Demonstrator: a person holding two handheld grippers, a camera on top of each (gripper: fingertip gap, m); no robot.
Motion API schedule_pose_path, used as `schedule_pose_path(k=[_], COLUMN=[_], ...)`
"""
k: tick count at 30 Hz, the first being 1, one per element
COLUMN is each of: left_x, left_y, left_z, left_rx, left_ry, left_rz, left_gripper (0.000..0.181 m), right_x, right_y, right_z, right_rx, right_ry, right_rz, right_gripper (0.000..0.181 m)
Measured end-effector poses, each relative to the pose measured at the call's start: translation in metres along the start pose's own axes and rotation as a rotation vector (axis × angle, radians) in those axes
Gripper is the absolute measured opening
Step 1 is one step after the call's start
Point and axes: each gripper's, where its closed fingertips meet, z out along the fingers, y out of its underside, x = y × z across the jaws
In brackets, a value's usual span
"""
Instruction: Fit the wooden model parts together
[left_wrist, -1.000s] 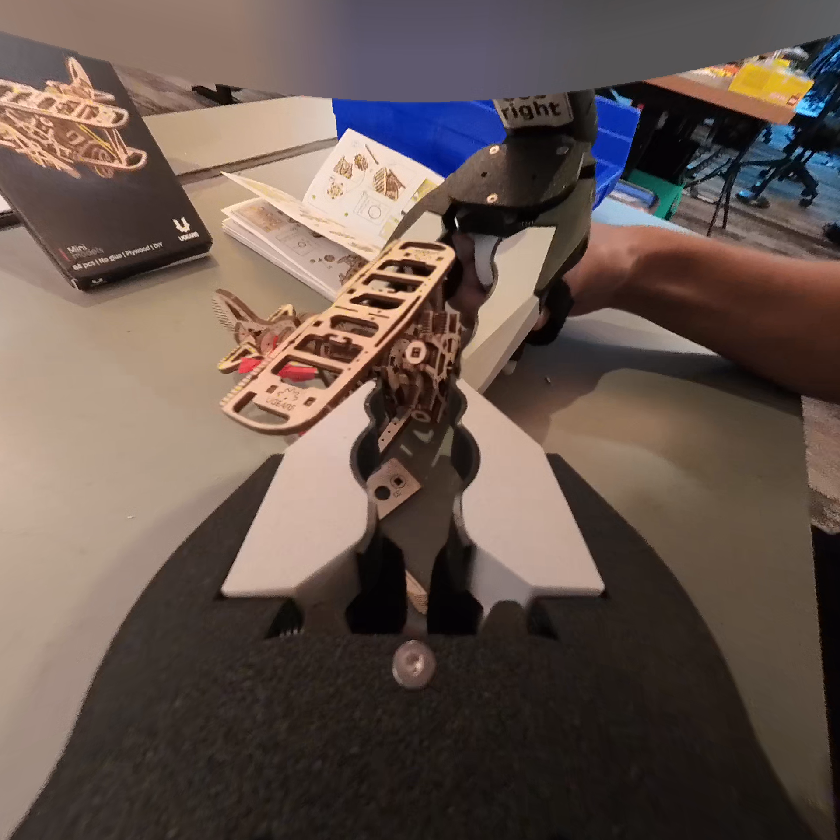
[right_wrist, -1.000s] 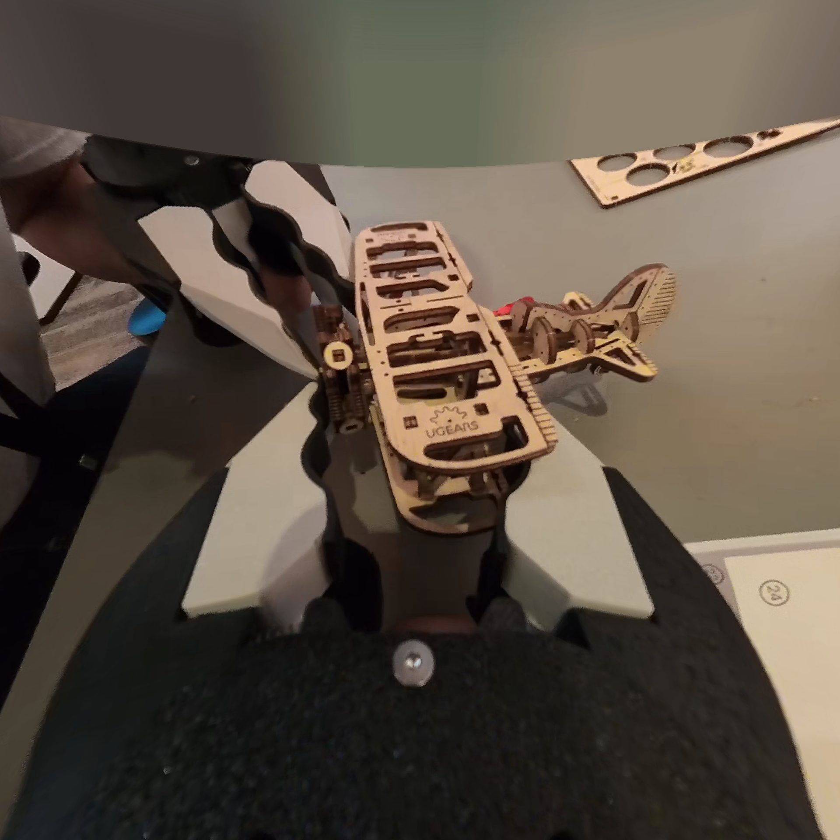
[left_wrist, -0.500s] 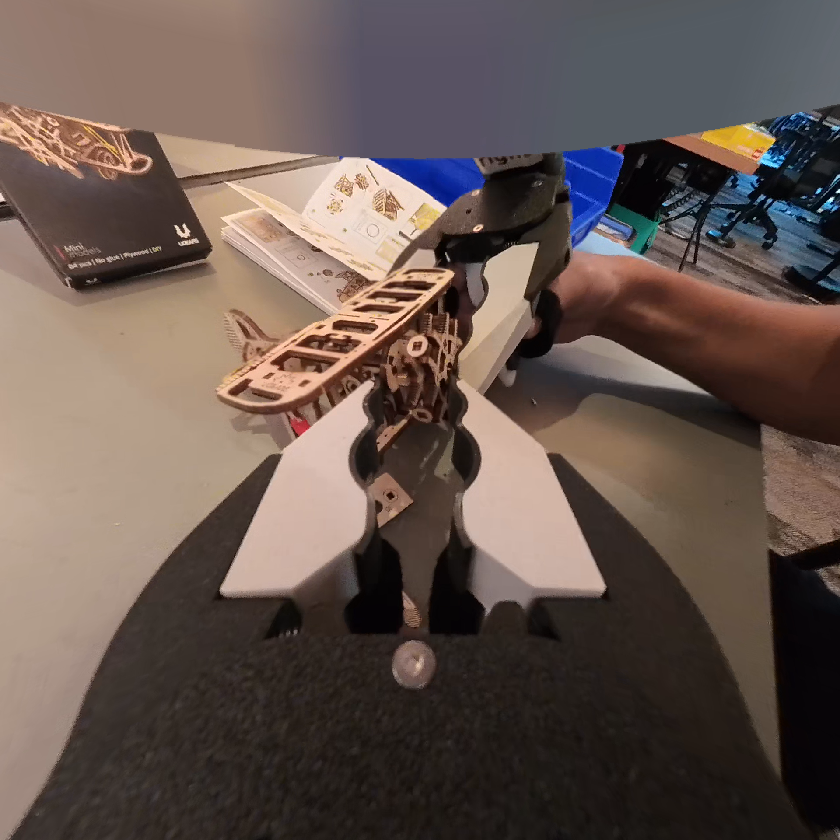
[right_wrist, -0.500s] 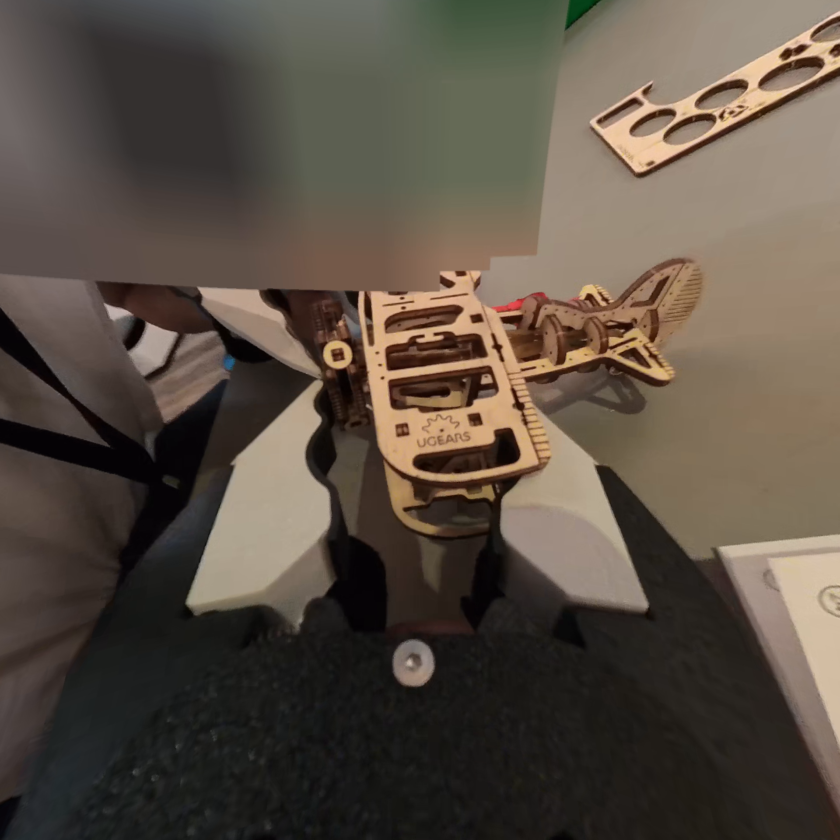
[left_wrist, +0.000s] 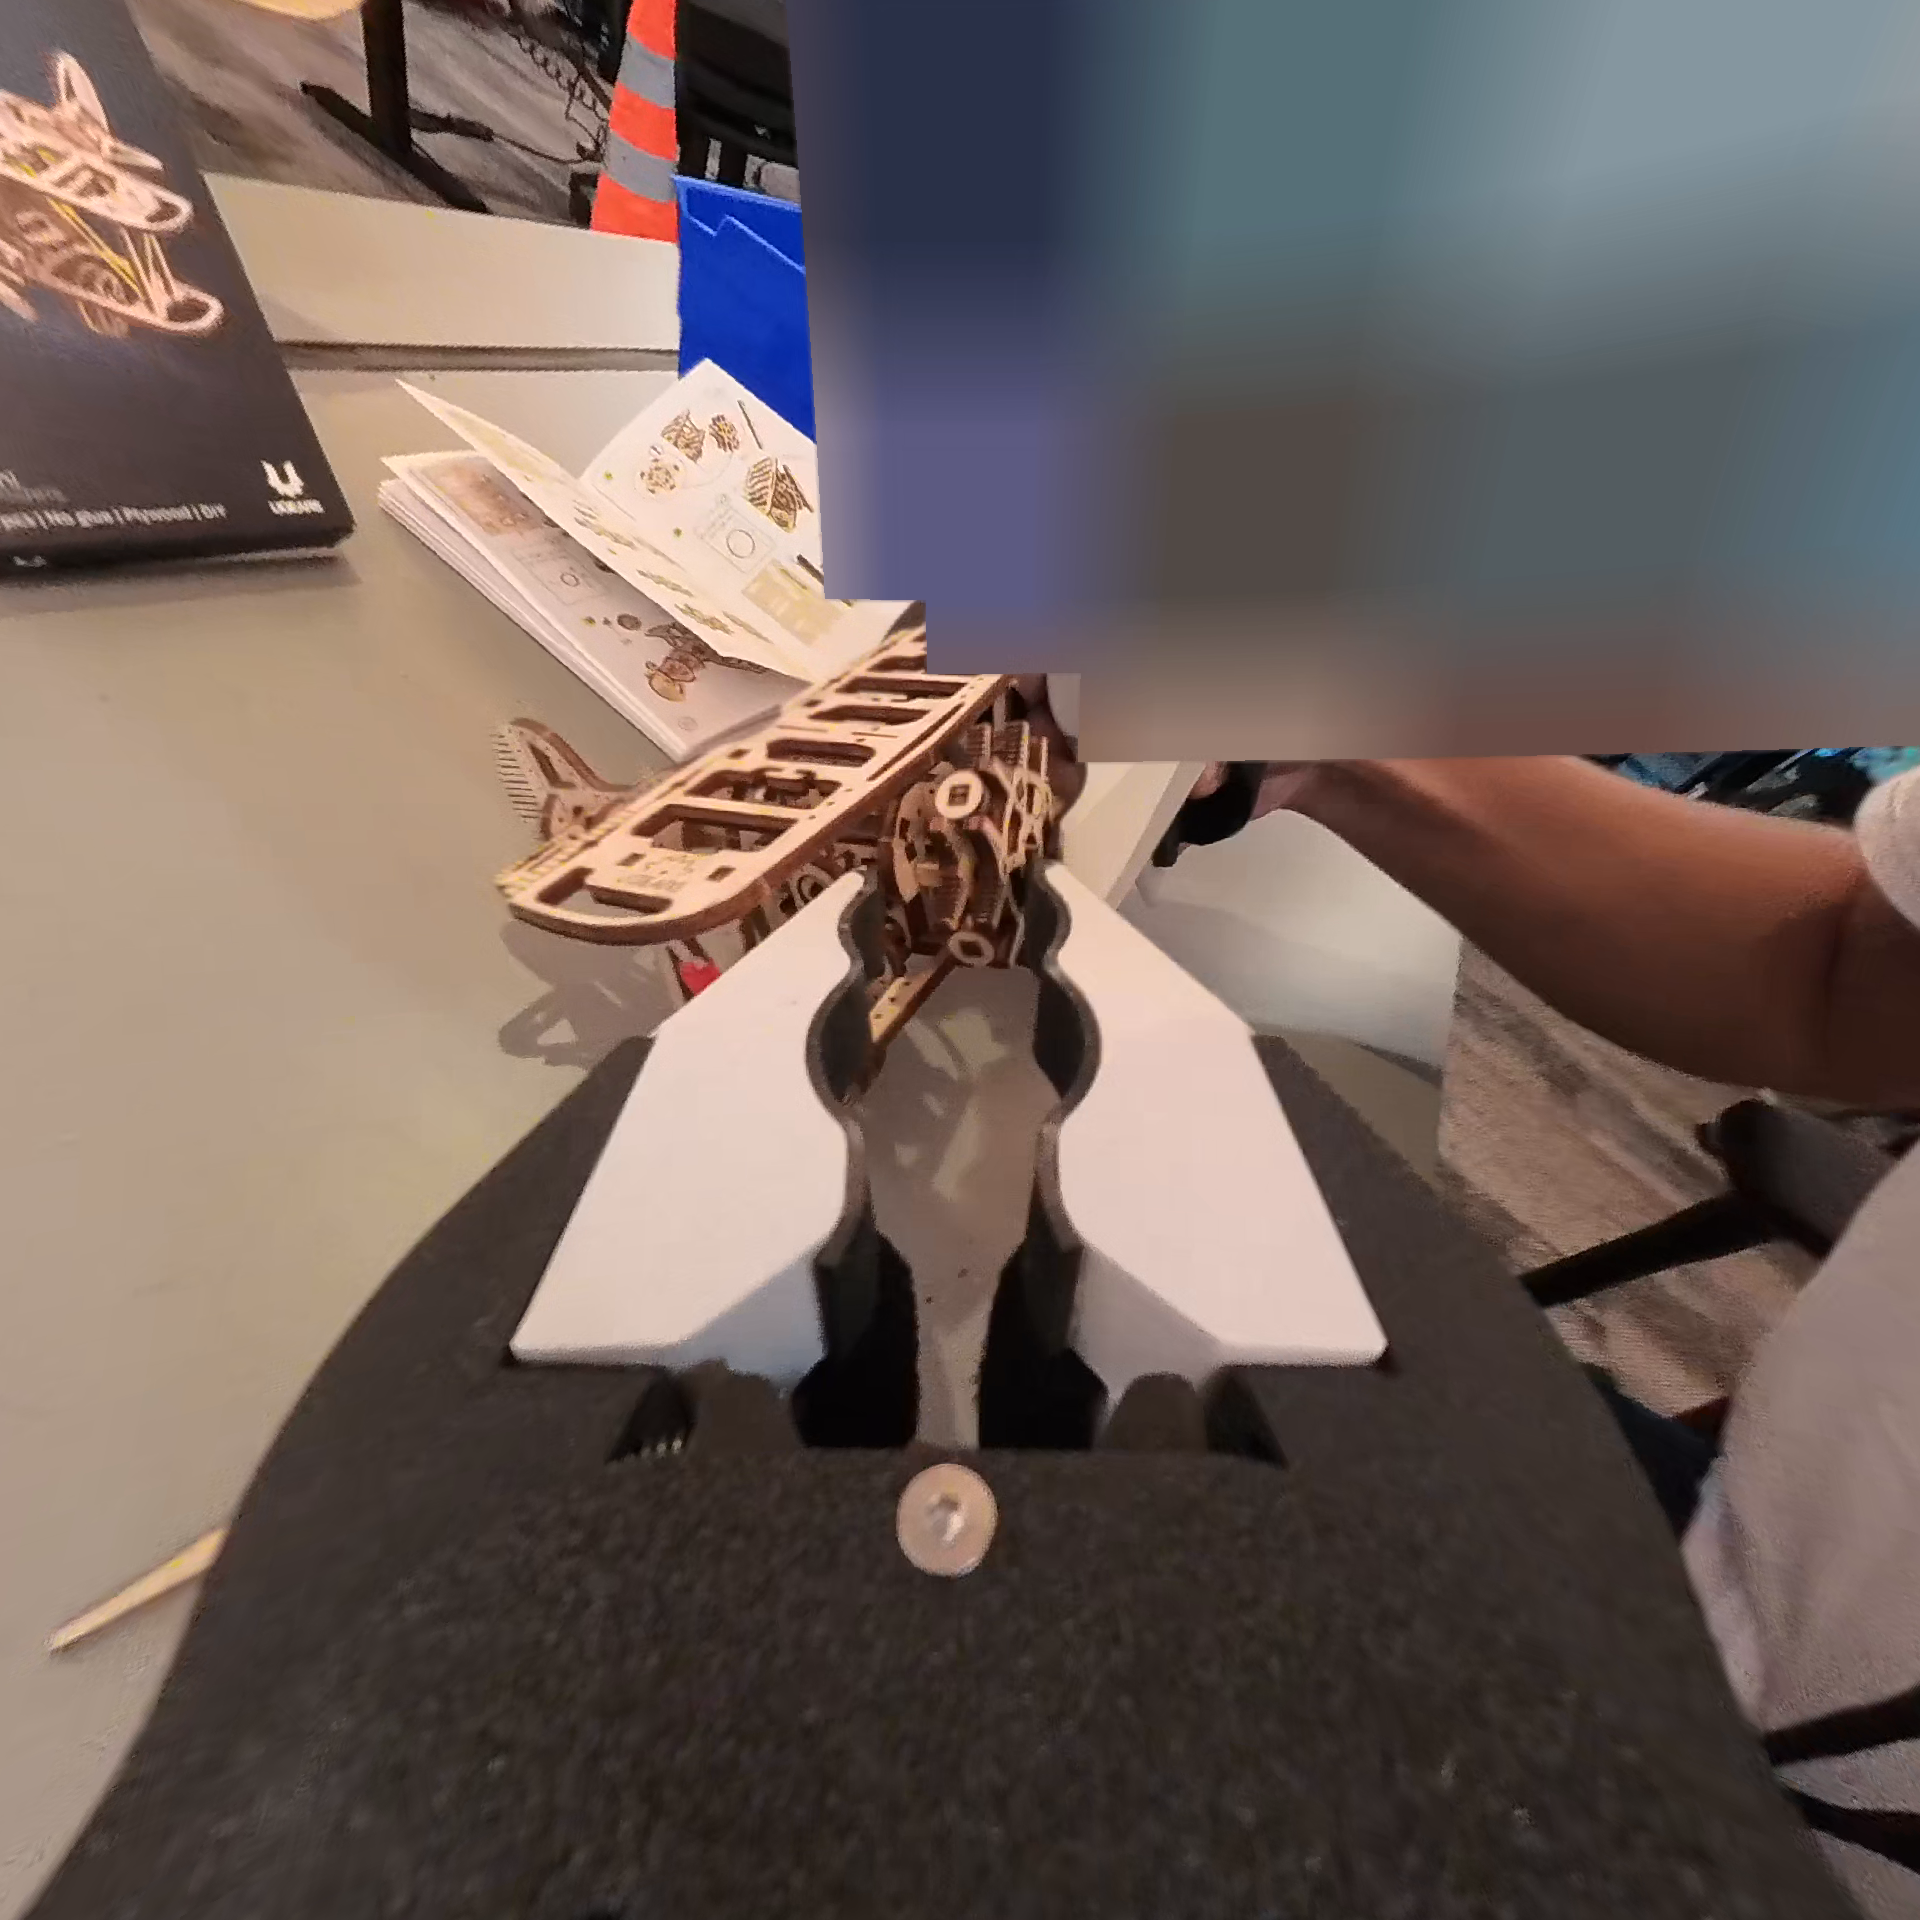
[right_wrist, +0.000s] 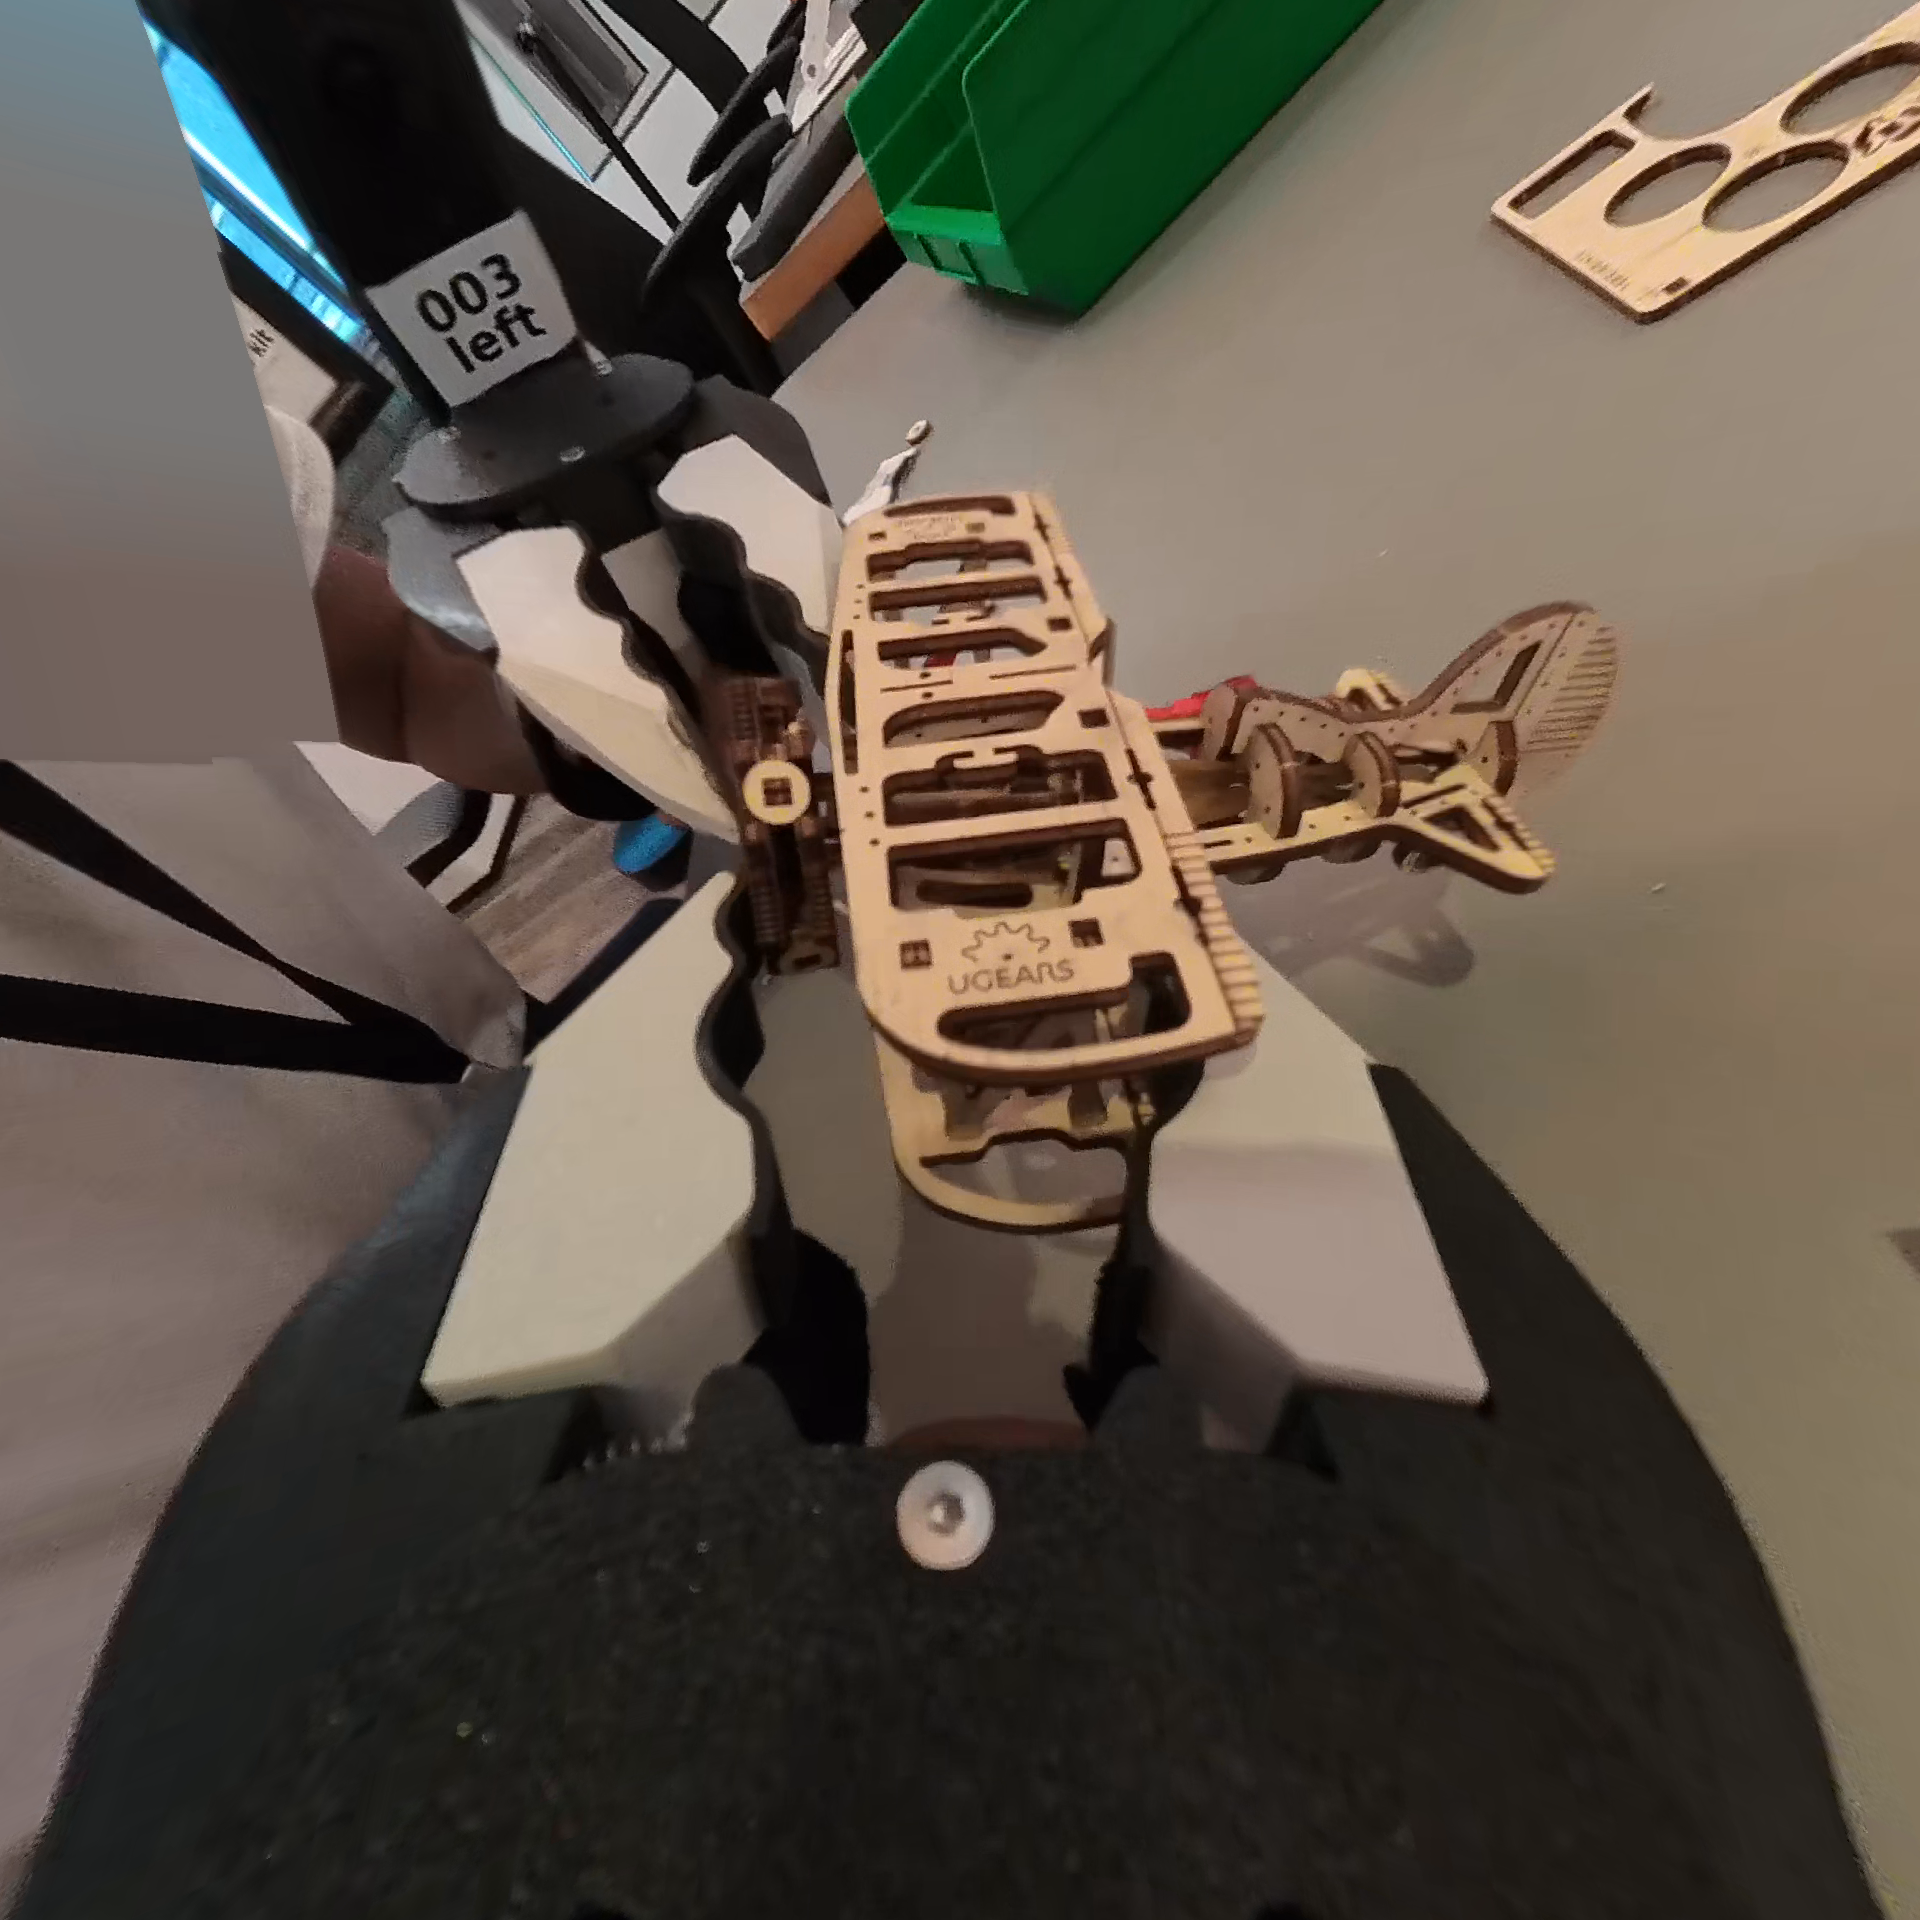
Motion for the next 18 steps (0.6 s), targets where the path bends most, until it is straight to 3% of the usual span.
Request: schedule_pose_path(k=[6,9,16,18], left_x=[0.002,0.005,0.022,0.028], left_y=[-0.014,-0.022,-0.031,-0.027], left_z=[-0.006,-0.011,-0.027,-0.027], left_rx=[-0.012,-0.006,-0.043,-0.101], left_ry=[0.061,0.089,0.17,0.19], left_rz=[-0.17,-0.247,-0.486,-0.549], left_gripper=[0.023,0.023,0.023,0.023], right_x=[-0.018,-0.027,-0.048,-0.063], right_y=[-0.012,-0.019,-0.025,-0.027], right_z=[-0.016,-0.03,-0.071,-0.065], right_rx=[0.052,0.073,0.046,0.029], right_ry=[-0.012,0.051,0.494,0.605], right_rz=[0.068,0.051,-0.452,-0.672], right_gripper=[0.079,0.079,0.084,0.072])
